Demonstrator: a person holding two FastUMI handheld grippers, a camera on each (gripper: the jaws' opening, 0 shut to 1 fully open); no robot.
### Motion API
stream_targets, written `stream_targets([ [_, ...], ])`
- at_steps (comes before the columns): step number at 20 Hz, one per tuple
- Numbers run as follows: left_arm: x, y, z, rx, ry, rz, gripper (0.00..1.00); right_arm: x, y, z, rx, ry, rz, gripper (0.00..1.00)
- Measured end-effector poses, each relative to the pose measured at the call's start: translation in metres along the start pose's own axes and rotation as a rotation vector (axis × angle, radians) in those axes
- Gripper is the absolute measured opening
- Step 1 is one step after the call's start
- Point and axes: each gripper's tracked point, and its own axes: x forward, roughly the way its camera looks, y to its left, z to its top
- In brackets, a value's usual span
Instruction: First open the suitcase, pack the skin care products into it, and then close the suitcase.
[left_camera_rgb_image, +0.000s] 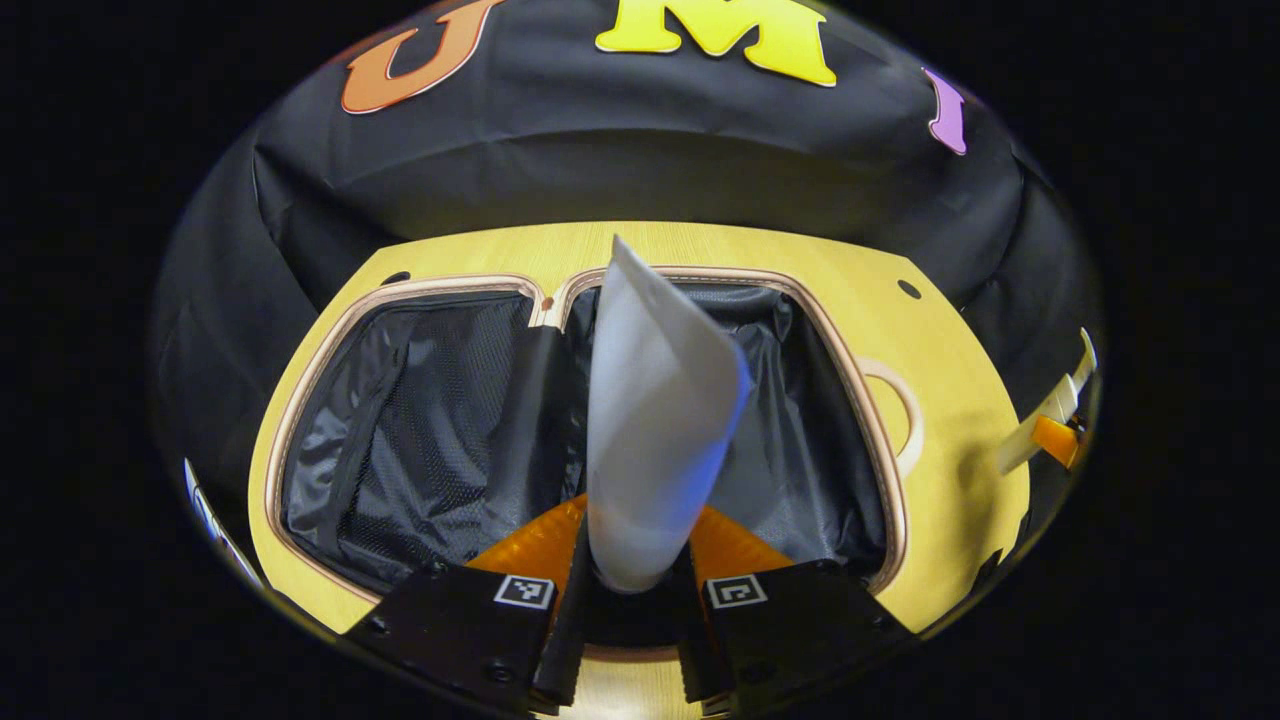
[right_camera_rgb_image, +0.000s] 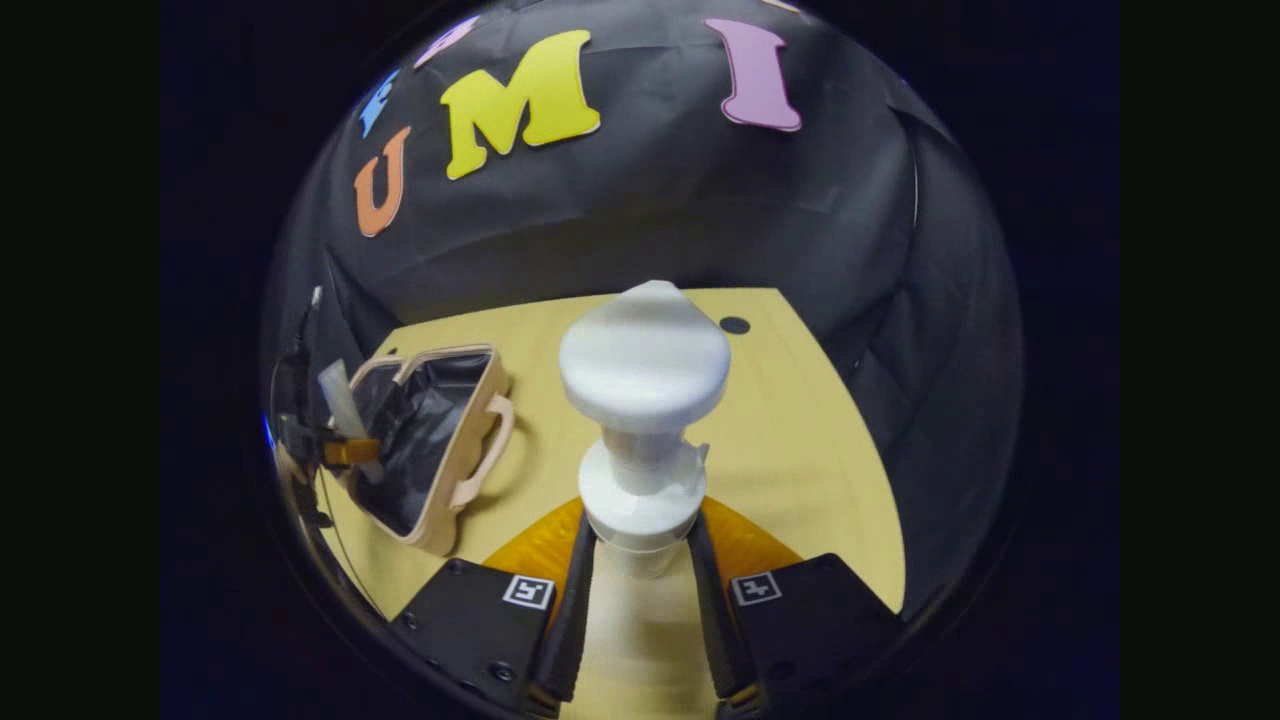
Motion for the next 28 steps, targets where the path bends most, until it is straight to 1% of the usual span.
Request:
stream_targets([
  [2, 0.010, 0.003, -0.005, 0.017, 0.024, 0.007, 0.41, -0.004, 0.010, -0.008, -0.047, 0.008, 0.002, 0.47],
  [5, 0.021, 0.008, -0.013, 0.021, 0.078, 0.023, 0.41, -0.005, 0.021, -0.008, -0.057, 0.014, 0.008, 0.47],
  [6, 0.024, 0.007, -0.015, 0.025, 0.094, 0.024, 0.41, -0.005, 0.026, -0.005, -0.062, 0.013, 0.011, 0.46],
  [7, 0.027, 0.007, -0.016, 0.028, 0.107, 0.025, 0.41, -0.004, 0.027, -0.002, -0.066, 0.012, 0.010, 0.47],
  [10, 0.035, 0.005, -0.008, 0.067, 0.106, 0.029, 0.41, -0.003, 0.036, 0.003, -0.071, 0.012, 0.020, 0.46],
  [11, 0.039, 0.005, -0.006, 0.083, 0.110, 0.033, 0.41, -0.002, 0.039, 0.004, -0.075, 0.014, 0.023, 0.47],
  [12, 0.042, 0.004, -0.004, 0.095, 0.117, 0.036, 0.41, -0.002, 0.042, 0.005, -0.083, 0.015, 0.027, 0.45],
  [14, 0.053, 0.000, -0.008, 0.085, 0.148, 0.032, 0.41, -0.002, 0.049, 0.008, -0.100, 0.016, 0.036, 0.45],
  [15, 0.058, 0.000, -0.012, 0.074, 0.165, 0.029, 0.41, -0.003, 0.052, 0.009, -0.104, 0.016, 0.041, 0.47],
  [16, 0.061, -0.001, -0.015, 0.068, 0.180, 0.033, 0.41, -0.005, 0.055, 0.011, -0.103, 0.017, 0.045, 0.47],
  [19, 0.063, -0.007, -0.011, 0.058, 0.158, 0.013, 0.41, -0.003, 0.066, 0.021, -0.093, 0.025, 0.045, 0.47],
  [20, 0.061, -0.008, -0.011, 0.056, 0.159, 0.012, 0.34, -0.004, 0.071, 0.026, -0.091, 0.018, 0.052, 0.47],
  [21, 0.060, -0.010, -0.010, 0.047, 0.153, -0.002, 0.41, -0.005, 0.079, 0.033, -0.092, 0.010, 0.063, 0.47],
  [22, 0.058, -0.014, -0.007, 0.039, 0.131, -0.021, 0.44, -0.006, 0.090, 0.042, -0.095, -0.002, 0.079, 0.47],
  [23, 0.052, -0.019, -0.001, 0.037, 0.101, -0.037, 0.54, -0.006, 0.099, 0.048, -0.098, -0.009, 0.091, 0.47],
  [24, 0.044, -0.019, 0.005, 0.041, 0.070, -0.040, 0.48, -0.005, 0.109, 0.053, -0.102, -0.015, 0.105, 0.47],
  [25, 0.036, -0.023, 0.012, 0.046, 0.040, -0.050, 0.52, -0.005, 0.119, 0.057, -0.105, -0.020, 0.119, 0.47],
  [27, 0.019, -0.022, 0.026, 0.057, -0.030, -0.052, 0.73, -0.002, 0.141, 0.061, -0.124, -0.025, 0.150, 0.47],
  [28, 0.007, -0.019, 0.033, 0.060, -0.068, -0.047, 0.75, 0.001, 0.154, 0.062, -0.140, -0.025, 0.163, 0.47],
])
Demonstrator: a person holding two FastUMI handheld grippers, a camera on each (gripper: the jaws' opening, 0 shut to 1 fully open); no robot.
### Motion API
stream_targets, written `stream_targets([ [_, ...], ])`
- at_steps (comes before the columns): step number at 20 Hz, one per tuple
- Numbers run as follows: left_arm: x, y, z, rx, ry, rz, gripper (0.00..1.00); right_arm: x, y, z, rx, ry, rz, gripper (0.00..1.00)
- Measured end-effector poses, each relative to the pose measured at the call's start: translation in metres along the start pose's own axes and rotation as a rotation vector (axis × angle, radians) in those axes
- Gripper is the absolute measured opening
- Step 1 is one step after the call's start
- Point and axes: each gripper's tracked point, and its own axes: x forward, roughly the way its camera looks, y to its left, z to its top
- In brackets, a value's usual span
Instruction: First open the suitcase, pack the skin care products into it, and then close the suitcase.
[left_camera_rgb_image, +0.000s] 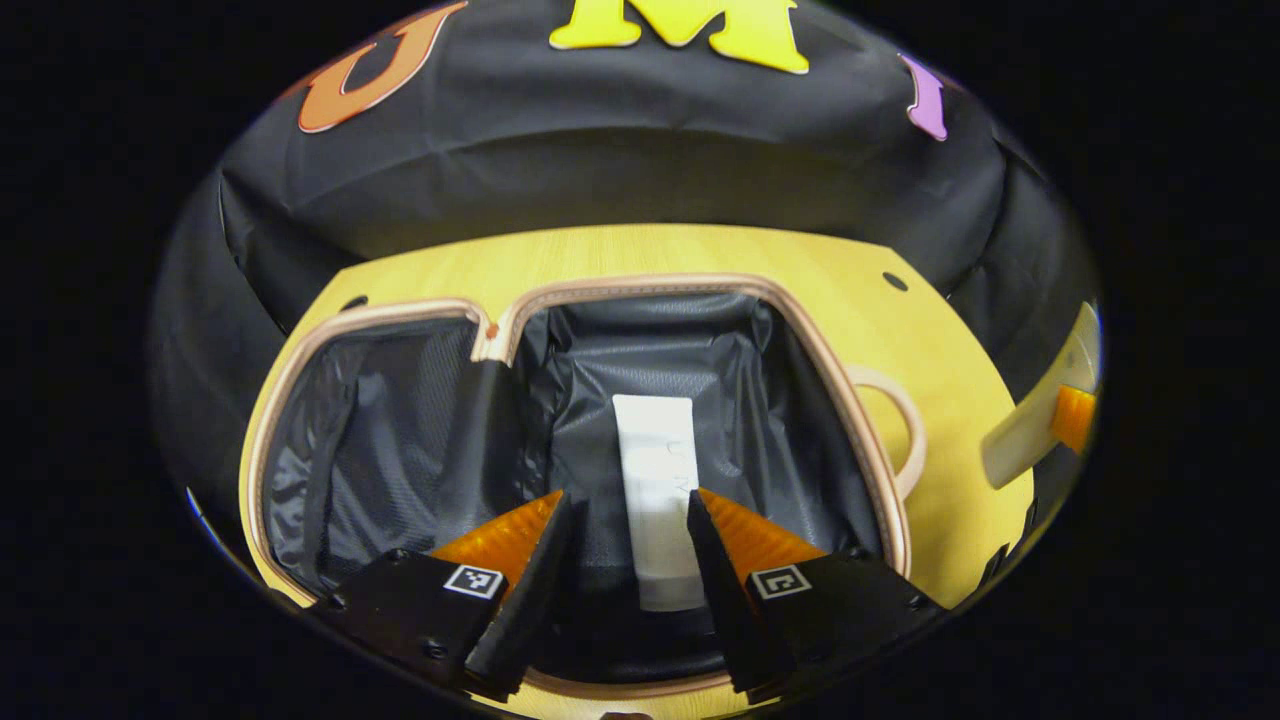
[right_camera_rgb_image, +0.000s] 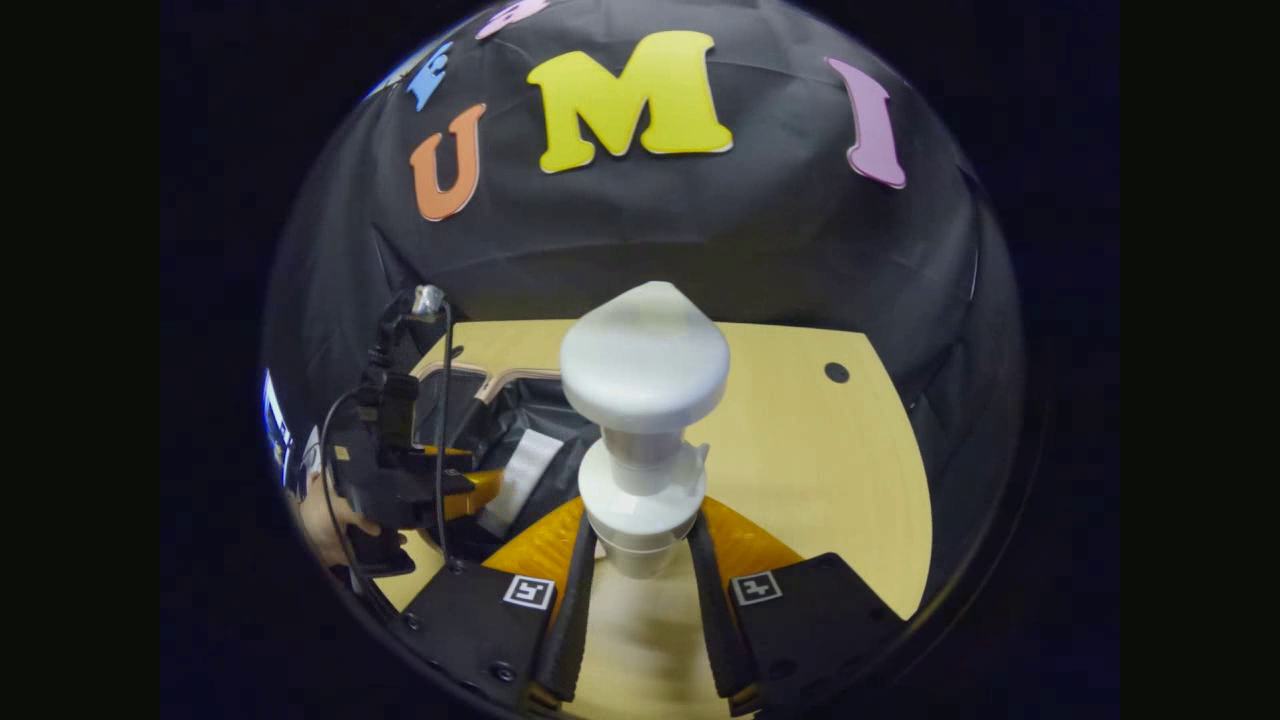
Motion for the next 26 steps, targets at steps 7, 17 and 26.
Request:
stream_targets([
  [7, -0.060, 0.039, 0.005, -0.021, -0.146, 0.022, 0.80, 0.033, 0.075, -0.015, -0.023, 0.080, 0.106, 0.47],
  [17, -0.105, 0.100, -0.025, -0.059, -0.228, 0.057, 0.84, 0.077, 0.110, -0.090, -0.026, 0.278, 0.082, 0.47],
  [26, -0.115, 0.153, -0.040, -0.118, -0.253, 0.117, 0.87, 0.124, 0.124, -0.063, 0.098, 0.289, 0.022, 0.48],
])
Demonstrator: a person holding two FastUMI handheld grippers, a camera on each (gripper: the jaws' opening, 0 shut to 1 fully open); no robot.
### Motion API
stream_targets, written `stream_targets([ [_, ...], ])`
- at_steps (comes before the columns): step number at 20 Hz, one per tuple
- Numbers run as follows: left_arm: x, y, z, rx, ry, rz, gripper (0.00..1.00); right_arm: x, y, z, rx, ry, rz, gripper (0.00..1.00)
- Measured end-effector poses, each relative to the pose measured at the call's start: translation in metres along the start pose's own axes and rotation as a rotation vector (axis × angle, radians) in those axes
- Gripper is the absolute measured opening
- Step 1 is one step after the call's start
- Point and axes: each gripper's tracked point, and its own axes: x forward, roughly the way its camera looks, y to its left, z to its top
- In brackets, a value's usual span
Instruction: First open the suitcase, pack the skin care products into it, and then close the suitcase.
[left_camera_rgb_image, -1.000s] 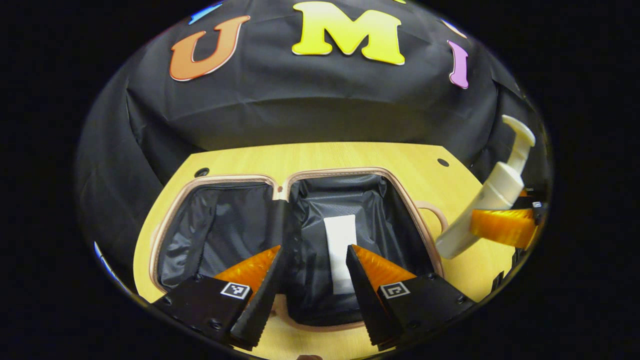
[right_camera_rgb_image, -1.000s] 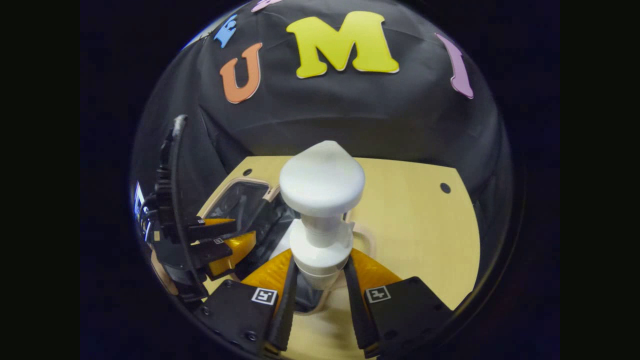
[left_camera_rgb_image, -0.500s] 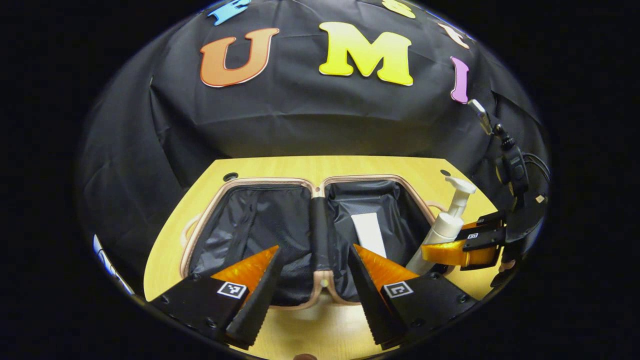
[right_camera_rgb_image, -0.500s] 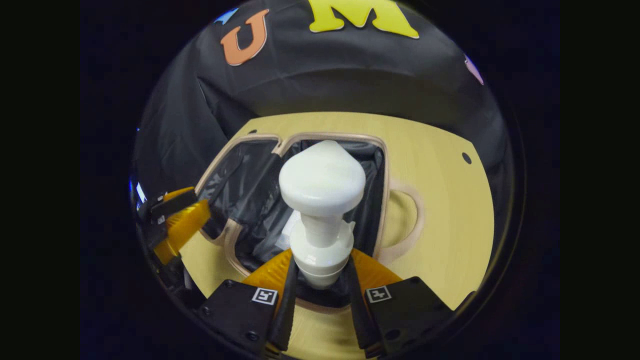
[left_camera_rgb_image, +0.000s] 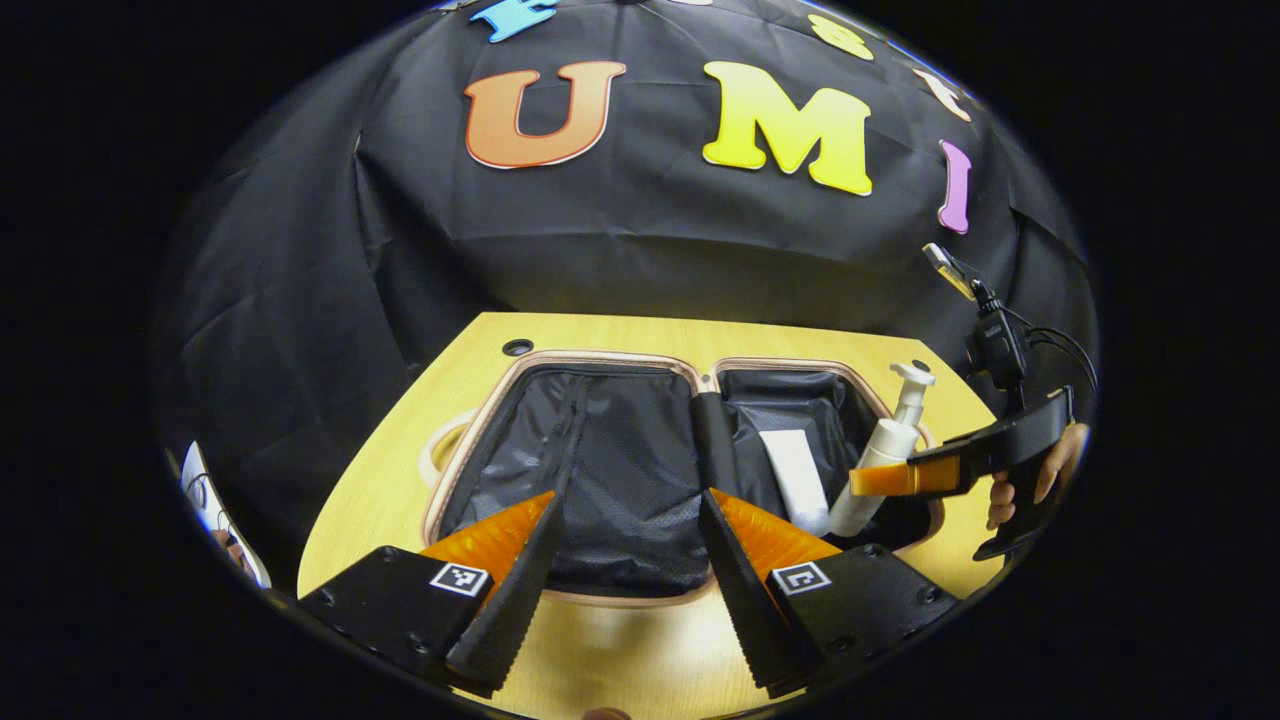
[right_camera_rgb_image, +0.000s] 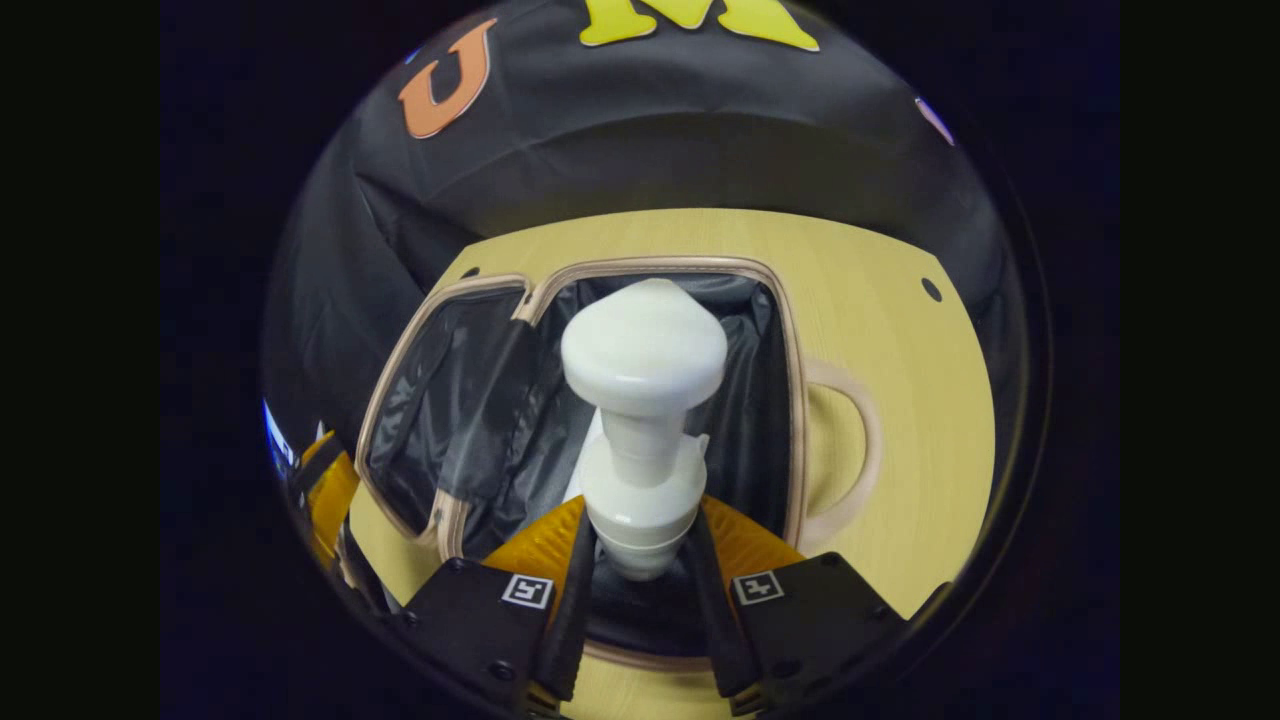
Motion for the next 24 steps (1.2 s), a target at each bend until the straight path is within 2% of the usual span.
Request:
stream_targets([
  [5, -0.004, 0.031, 0.005, -0.017, -0.026, 0.044, 0.90, 0.017, -0.004, 0.013, 0.066, 0.032, -0.036, 0.48],
  [9, -0.007, 0.070, 0.011, -0.032, -0.062, 0.108, 0.90, 0.035, -0.018, -0.012, 0.164, 0.128, -0.084, 0.48],
  [14, -0.005, 0.117, 0.015, -0.088, -0.080, 0.182, 0.90, 0.037, -0.019, -0.019, 0.198, 0.133, -0.089, 0.49],
  [15, 0.001, 0.127, 0.013, -0.105, -0.072, 0.194, 1.00, 0.038, -0.017, -0.019, 0.199, 0.134, -0.086, 0.51],
  [17, 0.011, 0.140, 0.008, -0.198, -0.054, 0.187, 1.00, 0.032, -0.015, -0.017, 0.175, 0.120, -0.069, 0.52],
  [18, 0.020, 0.143, -0.001, -0.307, -0.031, 0.152, 1.00, 0.025, -0.009, -0.010, 0.138, 0.092, -0.042, 0.65],
  [20, 0.033, 0.148, -0.009, -0.452, -0.004, 0.118, 1.00, 0.010, -0.008, -0.005, 0.071, 0.047, -0.036, 0.77],
  [22, 0.044, 0.152, -0.017, -0.592, 0.013, 0.085, 0.98, -0.011, 0.001, -0.003, -0.007, 0.006, -0.007, 0.83],
  [24, 0.047, 0.162, -0.021, -0.723, 0.006, 0.057, 0.99, -0.041, 0.007, -0.005, -0.091, -0.041, 0.023, 0.83],
])
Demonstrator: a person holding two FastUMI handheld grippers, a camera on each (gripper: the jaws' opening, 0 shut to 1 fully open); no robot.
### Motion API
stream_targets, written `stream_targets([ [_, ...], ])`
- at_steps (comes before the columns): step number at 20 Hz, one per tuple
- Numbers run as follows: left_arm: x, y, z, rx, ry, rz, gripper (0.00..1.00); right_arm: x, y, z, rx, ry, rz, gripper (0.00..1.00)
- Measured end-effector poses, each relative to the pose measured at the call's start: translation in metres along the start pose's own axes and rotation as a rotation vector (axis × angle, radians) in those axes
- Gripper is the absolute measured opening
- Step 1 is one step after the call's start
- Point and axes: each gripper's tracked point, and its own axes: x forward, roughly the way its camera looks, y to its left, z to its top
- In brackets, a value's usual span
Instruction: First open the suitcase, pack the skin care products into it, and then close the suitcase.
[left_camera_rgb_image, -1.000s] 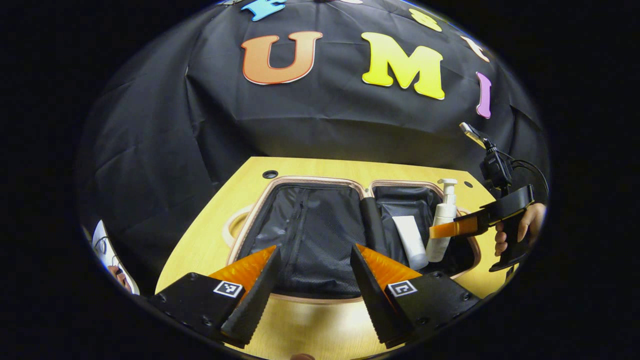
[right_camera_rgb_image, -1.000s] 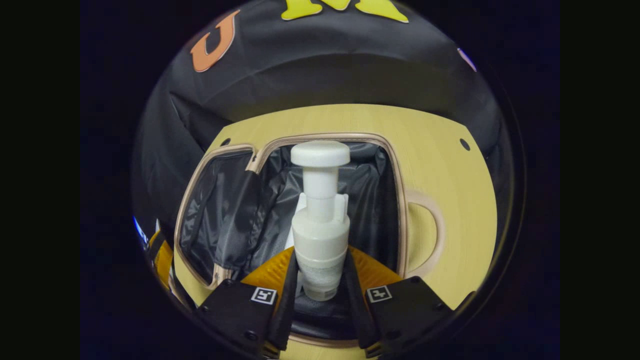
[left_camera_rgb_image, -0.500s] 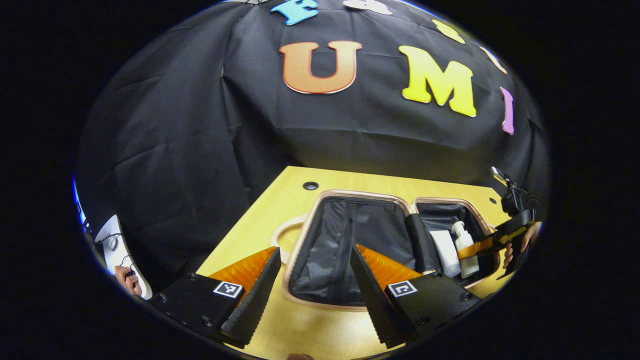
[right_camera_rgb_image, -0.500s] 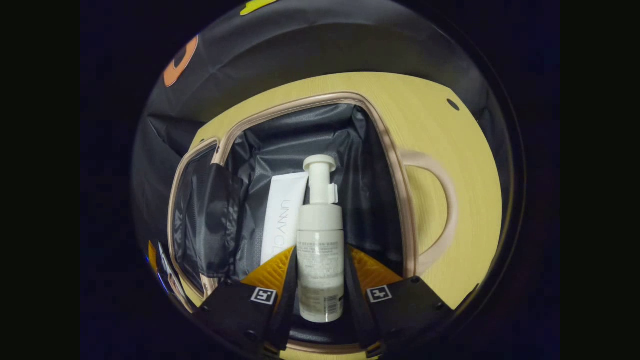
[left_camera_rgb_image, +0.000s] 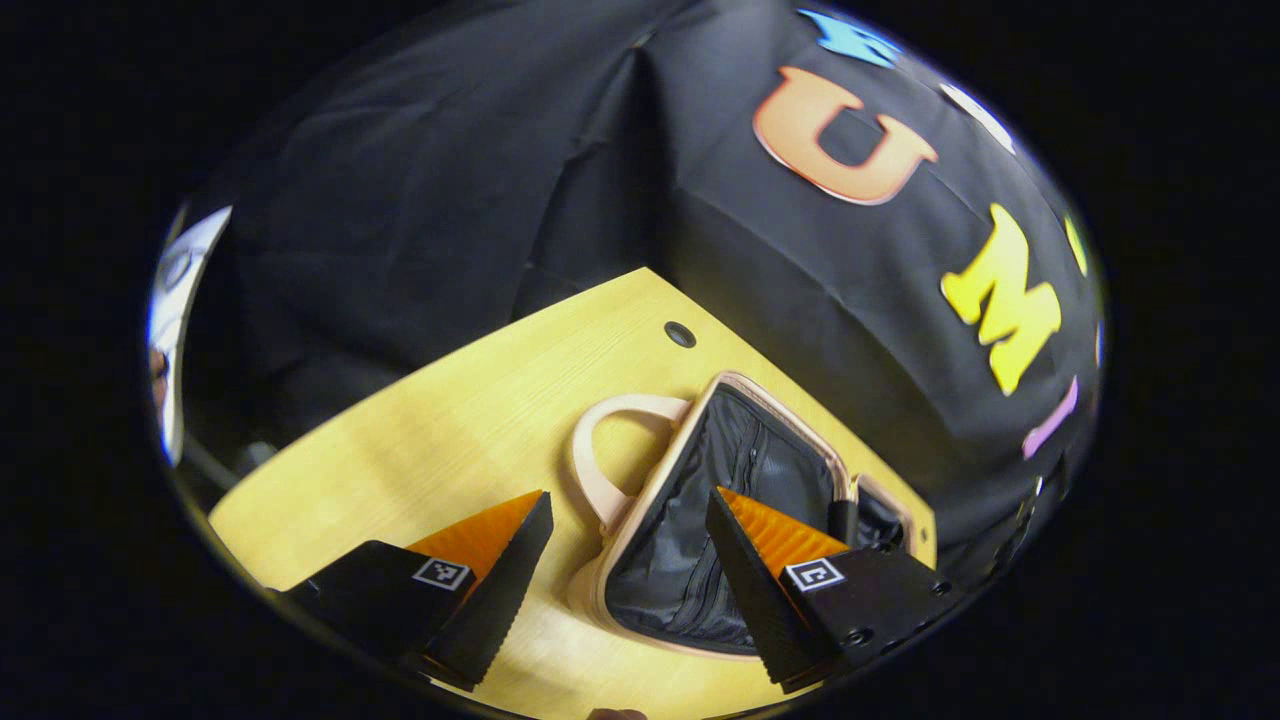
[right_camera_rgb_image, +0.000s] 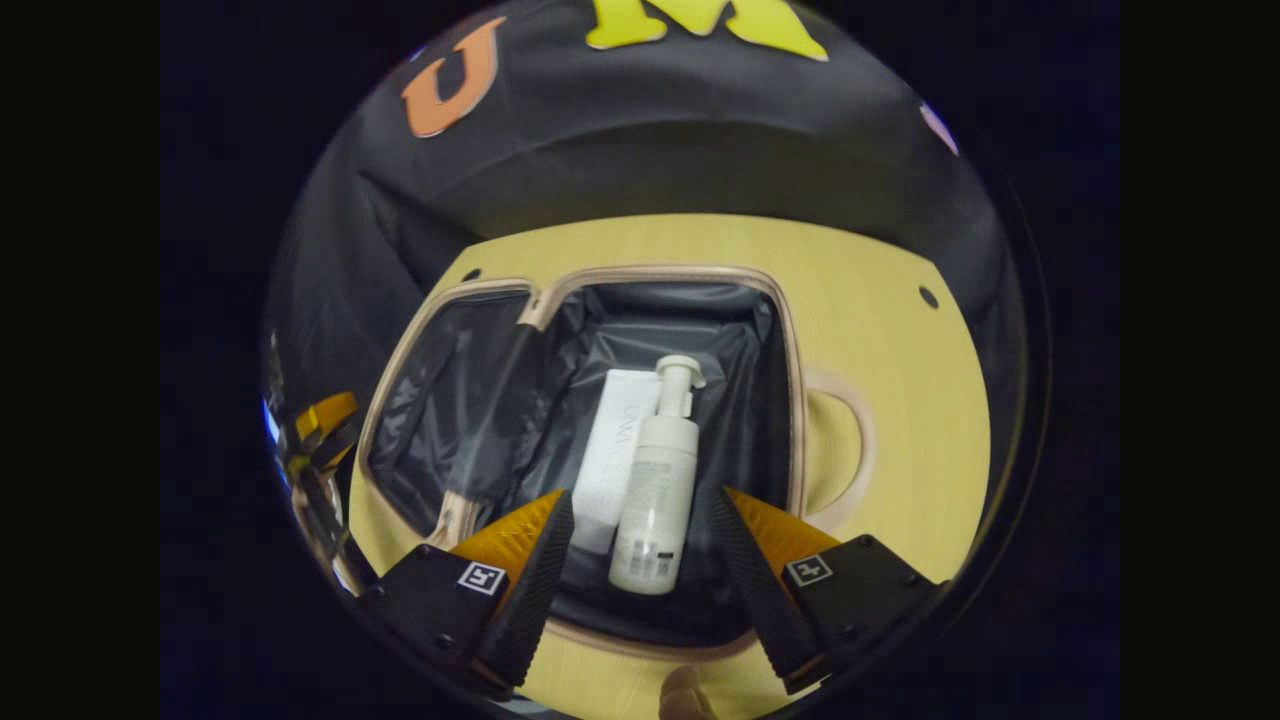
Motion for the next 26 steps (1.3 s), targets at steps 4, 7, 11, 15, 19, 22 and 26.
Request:
stream_targets([
  [4, 0.019, 0.030, 0.003, -0.210, 0.041, -0.016, 0.98, -0.061, 0.006, 0.000, -0.137, -0.112, 0.042, 0.83],
  [7, 0.037, 0.030, 0.006, -0.347, 0.051, -0.072, 0.96, -0.098, 0.000, 0.005, -0.136, -0.177, 0.042, 0.83],
  [11, 0.053, 0.037, 0.007, -0.396, 0.076, -0.066, 0.85, -0.139, -0.019, 0.000, -0.067, -0.224, 0.009, 0.83],
  [15, 0.061, 0.032, 0.005, -0.403, 0.094, -0.086, 0.45, -0.157, -0.049, -0.012, -0.022, -0.245, -0.049, 0.83],
  [19, 0.065, 0.030, 0.006, -0.436, 0.090, -0.100, 0.14, -0.168, -0.062, -0.018, 0.036, -0.254, -0.081, 0.83],
  [22, 0.060, 0.025, 0.011, -0.402, 0.094, -0.107, 0.10, -0.186, -0.063, -0.014, 0.016, -0.292, -0.091, 0.83],
  [26, 0.026, -0.007, 0.048, -0.166, -0.015, -0.071, 0.05, -0.210, -0.071, 0.005, -0.041, -0.393, -0.108, 0.82],
])
